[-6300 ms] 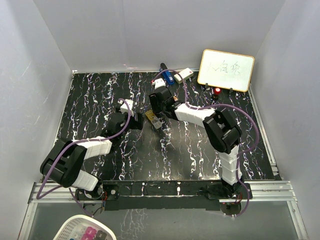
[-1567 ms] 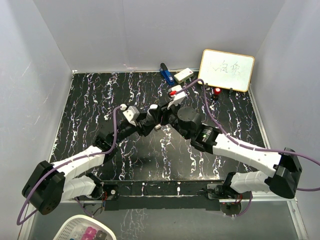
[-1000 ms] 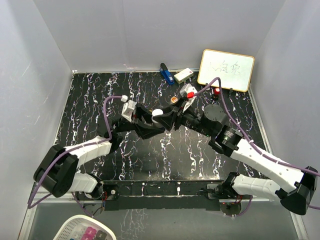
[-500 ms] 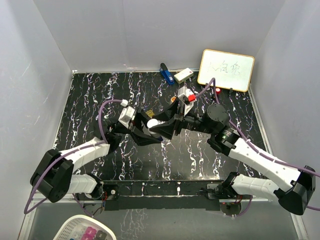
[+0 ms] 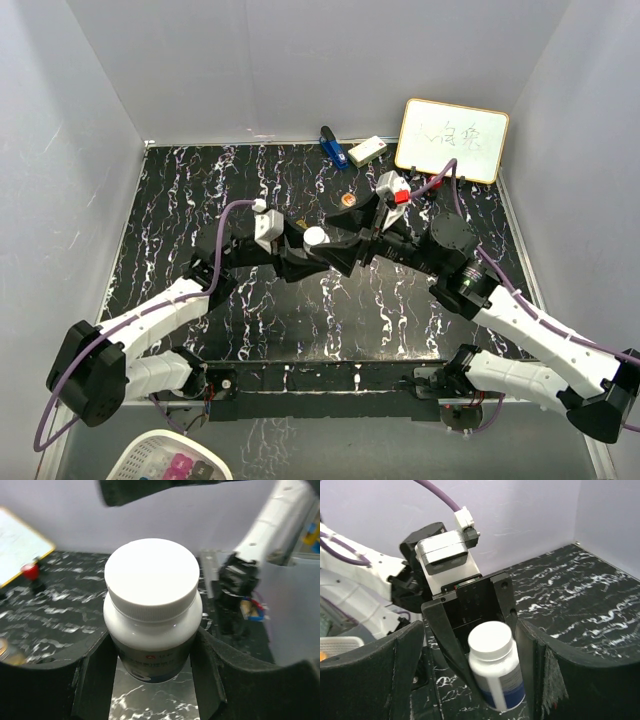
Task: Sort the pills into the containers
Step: Unscrew the lid of the pill bottle.
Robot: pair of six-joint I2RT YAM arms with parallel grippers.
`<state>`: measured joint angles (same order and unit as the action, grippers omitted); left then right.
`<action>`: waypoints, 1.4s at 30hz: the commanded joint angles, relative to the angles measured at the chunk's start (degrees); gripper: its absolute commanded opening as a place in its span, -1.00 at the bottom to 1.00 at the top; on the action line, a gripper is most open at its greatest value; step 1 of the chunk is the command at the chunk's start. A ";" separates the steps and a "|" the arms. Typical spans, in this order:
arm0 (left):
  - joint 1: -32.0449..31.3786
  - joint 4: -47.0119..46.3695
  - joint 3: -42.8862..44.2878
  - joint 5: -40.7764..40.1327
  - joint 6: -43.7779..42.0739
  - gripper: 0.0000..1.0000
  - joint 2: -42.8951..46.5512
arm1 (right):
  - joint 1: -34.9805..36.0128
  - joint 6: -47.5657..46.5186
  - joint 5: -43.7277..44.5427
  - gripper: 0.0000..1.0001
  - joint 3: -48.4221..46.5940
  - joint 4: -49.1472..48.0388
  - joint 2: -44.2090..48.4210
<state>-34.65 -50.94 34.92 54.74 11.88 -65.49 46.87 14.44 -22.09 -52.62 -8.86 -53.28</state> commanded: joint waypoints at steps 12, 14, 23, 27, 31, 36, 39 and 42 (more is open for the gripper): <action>-0.33 15.26 2.68 -26.54 -14.32 -1.00 2.83 | 10.22 -12.90 42.79 0.30 -5.54 4.23 -6.89; -0.41 15.04 2.40 -26.99 -14.46 -1.00 2.73 | 10.83 -13.26 43.27 0.31 -5.73 3.28 -8.40; -0.50 14.83 1.92 -26.36 -14.45 -1.00 2.57 | 12.34 -14.66 46.98 0.40 -5.08 -2.09 -12.02; -0.57 14.75 1.99 -26.59 -14.52 -1.00 2.26 | 12.43 -14.44 45.17 0.42 -5.13 -3.25 -12.16; -0.59 14.42 2.00 -26.51 -14.24 -1.00 1.59 | 12.39 -14.04 44.46 0.42 -5.12 -4.22 -12.72; -0.59 13.72 1.82 -26.06 -13.66 -1.00 1.68 | 12.43 -13.64 44.76 0.40 -5.12 -5.29 -14.21; -0.59 13.38 1.76 -25.75 -13.49 -1.00 1.89 | 12.42 -13.26 44.70 0.37 -5.42 -5.57 -14.85; -0.59 13.24 1.76 -25.67 -13.36 -1.00 1.98 | 12.39 -12.99 44.29 0.33 -5.56 -5.56 -15.22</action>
<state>-35.00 -35.09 36.01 28.27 -1.74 -65.04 58.89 1.28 22.50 -55.35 -10.57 -68.42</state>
